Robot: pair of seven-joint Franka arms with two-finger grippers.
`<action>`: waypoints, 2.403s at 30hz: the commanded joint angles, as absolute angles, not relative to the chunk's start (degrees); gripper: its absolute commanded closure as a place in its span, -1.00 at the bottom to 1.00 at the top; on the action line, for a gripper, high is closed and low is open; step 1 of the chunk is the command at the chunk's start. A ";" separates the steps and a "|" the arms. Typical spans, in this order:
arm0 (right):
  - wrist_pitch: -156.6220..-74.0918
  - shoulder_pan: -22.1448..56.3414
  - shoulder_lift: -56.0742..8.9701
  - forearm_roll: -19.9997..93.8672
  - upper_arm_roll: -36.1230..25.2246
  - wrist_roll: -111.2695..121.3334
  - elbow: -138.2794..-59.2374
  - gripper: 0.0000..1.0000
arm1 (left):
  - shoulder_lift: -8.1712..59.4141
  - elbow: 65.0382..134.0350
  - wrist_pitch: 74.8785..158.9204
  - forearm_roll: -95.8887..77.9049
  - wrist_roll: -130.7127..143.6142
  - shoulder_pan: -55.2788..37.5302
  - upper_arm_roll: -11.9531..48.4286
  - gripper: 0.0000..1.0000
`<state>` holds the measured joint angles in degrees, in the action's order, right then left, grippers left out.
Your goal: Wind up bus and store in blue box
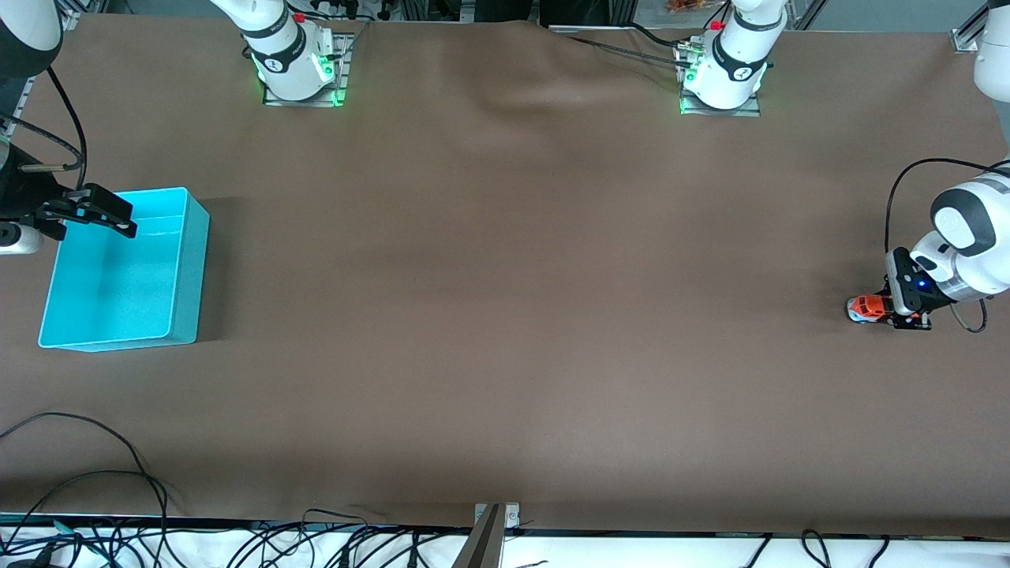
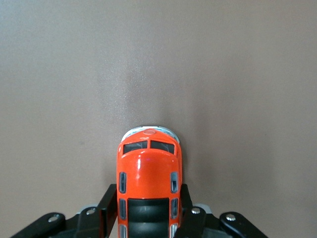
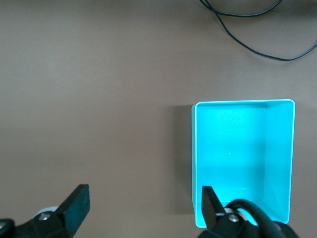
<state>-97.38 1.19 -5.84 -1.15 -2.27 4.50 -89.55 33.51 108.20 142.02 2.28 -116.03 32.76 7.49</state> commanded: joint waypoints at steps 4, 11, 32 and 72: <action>-97.03 1.23 -6.50 -0.79 -2.29 3.95 -88.07 -1.00 | 38.94 107.14 143.53 1.85 -116.19 33.22 6.33 0.53; -97.03 1.32 -6.50 -0.79 -2.29 3.95 -88.07 -1.00 | 38.94 107.14 143.53 1.85 -114.44 33.31 6.24 0.53; -97.03 1.32 -6.50 -0.79 -2.29 3.95 -88.07 -1.00 | 38.23 107.14 143.44 2.55 -114.70 33.22 6.33 -1.00; -97.03 1.32 -6.50 -0.79 -2.29 3.96 -88.07 -1.00 | 20.74 97.74 108.73 6.42 -87.02 21.97 10.54 -1.00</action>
<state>-97.38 1.20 -5.84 -1.15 -2.27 4.50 -89.53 20.62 101.58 114.57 5.20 -92.85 21.96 8.85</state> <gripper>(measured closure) 0.000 0.000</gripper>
